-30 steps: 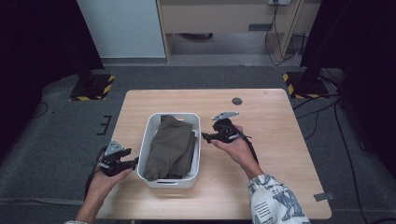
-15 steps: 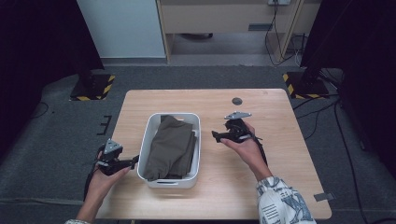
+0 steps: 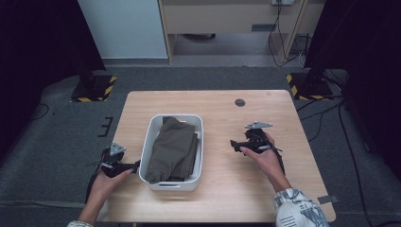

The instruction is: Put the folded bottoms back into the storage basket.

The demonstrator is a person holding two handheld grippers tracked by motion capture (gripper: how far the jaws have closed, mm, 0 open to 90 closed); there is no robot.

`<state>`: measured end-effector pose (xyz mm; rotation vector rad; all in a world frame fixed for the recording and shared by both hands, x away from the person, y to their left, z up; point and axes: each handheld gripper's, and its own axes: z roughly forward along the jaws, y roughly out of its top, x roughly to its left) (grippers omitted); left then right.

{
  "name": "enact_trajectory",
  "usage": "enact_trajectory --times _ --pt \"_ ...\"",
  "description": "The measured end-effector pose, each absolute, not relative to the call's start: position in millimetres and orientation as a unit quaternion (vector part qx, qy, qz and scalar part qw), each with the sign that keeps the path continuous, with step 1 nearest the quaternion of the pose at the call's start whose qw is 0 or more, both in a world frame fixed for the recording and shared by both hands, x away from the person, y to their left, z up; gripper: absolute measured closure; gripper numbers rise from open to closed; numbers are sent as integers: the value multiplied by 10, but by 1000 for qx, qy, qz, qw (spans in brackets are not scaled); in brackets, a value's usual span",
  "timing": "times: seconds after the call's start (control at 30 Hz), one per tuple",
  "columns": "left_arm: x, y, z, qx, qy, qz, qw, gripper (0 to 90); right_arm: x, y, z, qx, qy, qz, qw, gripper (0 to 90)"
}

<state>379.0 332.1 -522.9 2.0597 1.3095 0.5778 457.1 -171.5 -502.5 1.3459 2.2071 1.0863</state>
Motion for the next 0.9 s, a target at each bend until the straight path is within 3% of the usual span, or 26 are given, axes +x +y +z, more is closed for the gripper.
enact_trajectory --times 0.4,0.9 --pt "3858 3318 -5342 784 493 213 311 43 4384 -2254 -5304 530 748 341 209 87" --pt "3862 3300 -5365 782 495 206 319 18 4346 -2250 -5399 568 728 301 238 17"
